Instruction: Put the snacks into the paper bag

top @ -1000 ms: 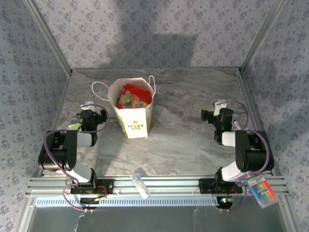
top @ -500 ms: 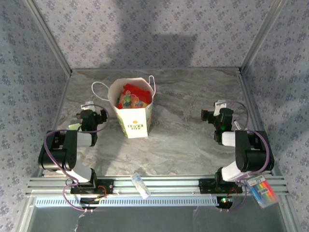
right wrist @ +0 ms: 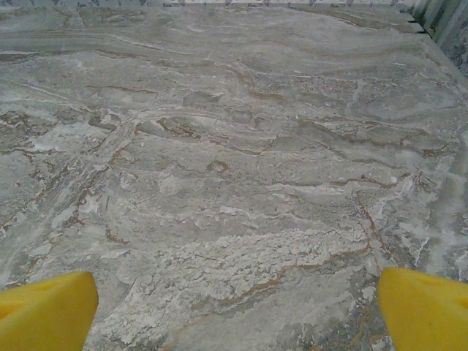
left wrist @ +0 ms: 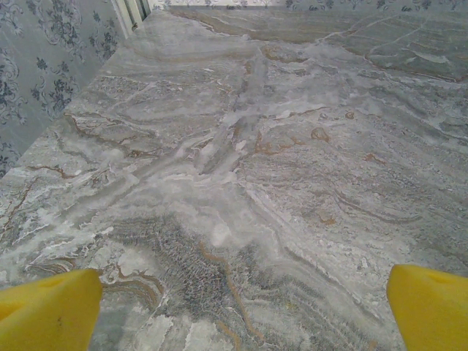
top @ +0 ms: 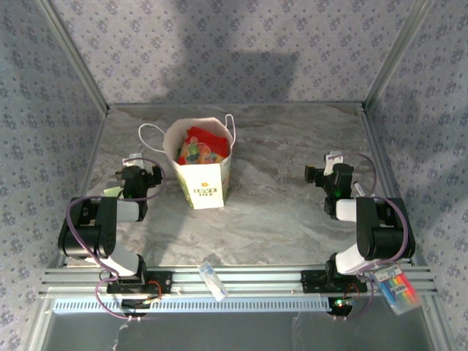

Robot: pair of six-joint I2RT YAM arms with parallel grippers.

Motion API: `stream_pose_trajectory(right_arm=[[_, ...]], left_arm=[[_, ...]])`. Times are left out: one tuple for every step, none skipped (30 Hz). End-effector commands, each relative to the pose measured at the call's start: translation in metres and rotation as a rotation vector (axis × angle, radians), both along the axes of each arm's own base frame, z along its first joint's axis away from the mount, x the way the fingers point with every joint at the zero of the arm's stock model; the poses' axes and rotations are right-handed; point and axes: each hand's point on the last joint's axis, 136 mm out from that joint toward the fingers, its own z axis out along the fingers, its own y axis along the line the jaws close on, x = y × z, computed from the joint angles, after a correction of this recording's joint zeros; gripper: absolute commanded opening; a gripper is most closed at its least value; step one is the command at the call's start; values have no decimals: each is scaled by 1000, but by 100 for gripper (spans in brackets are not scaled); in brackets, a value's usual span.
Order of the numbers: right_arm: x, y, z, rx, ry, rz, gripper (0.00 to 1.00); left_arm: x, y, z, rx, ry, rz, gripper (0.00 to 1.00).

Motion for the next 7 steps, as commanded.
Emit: stream_pose_trajectory(right_arm=[[1,-1,1,9,-13,2,100],[2,-1,0,9,-12,3,100],[1,-1,0,9,-12,2,100],[1,-1,0,9,-12,2,100],[1,-1,0,8,-12,1,100],[1,-1,0,8,-11,1,100],[1,-1,0,9,-13,1,100]], left_arm=[[5,-1,9,3,-42,-1,100],[5,-1,8,4,-39,-1,100],[5,0,9,3,-40,1,100],[5,-1,9,4,-40,-1,100],[5,-1,9,4,-40,-2,100],[5,-1,9,4,-40,-1,100],[5,0,9,4,-40,0,100]])
